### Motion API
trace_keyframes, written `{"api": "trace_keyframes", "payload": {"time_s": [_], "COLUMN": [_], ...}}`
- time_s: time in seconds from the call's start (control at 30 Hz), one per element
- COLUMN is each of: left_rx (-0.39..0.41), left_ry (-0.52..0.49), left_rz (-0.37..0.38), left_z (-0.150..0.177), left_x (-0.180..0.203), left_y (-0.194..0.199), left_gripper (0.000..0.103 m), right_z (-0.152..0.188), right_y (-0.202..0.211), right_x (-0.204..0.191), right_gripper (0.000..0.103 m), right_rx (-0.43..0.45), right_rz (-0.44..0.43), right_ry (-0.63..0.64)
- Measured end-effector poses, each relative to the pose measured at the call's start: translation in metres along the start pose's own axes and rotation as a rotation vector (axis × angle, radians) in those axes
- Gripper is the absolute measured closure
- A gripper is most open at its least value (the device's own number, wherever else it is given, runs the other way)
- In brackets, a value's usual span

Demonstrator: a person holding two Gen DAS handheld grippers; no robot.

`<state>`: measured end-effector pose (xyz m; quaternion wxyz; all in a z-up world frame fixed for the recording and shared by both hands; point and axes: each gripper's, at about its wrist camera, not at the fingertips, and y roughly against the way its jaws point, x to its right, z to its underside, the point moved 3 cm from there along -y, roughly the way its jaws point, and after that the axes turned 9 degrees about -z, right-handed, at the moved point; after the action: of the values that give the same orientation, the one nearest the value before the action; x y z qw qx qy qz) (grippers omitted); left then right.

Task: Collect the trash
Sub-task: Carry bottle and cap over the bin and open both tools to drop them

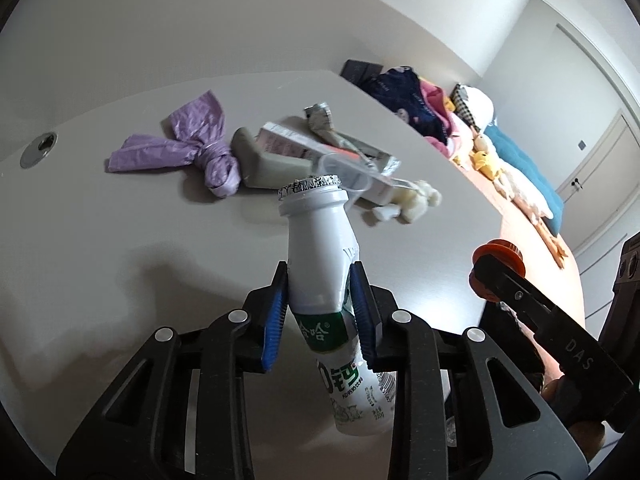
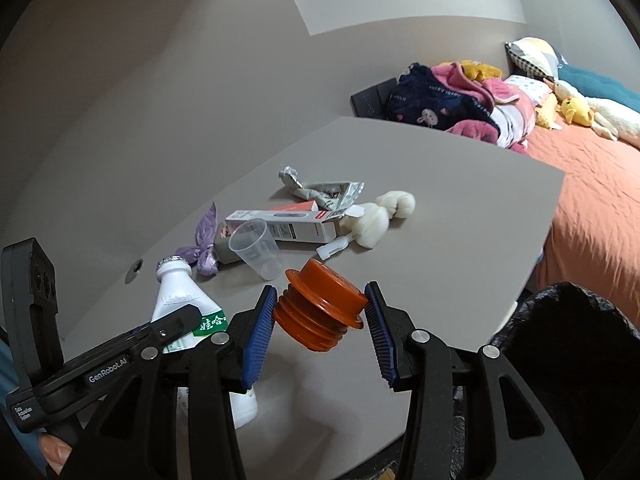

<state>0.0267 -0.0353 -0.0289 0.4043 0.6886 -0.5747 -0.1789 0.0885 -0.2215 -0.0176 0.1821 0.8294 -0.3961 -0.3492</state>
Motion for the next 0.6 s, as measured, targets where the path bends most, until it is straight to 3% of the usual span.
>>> {"api": "trace_keyframes", "payload": {"time_s": [0.6], "left_rx": [0.062], "left_ry": [-0.147], "left_rz": [0.090], "left_z": [0.015], "left_x": [0.073], "left_y": [0.037], "left_gripper": [0.073], "right_z": [0.012], "right_y": [0.094], "right_x": [0.025], "right_gripper": [0.056], "right_rx": [0.126], "right_rz": [0.065], "right_ry": [-0.027]}}
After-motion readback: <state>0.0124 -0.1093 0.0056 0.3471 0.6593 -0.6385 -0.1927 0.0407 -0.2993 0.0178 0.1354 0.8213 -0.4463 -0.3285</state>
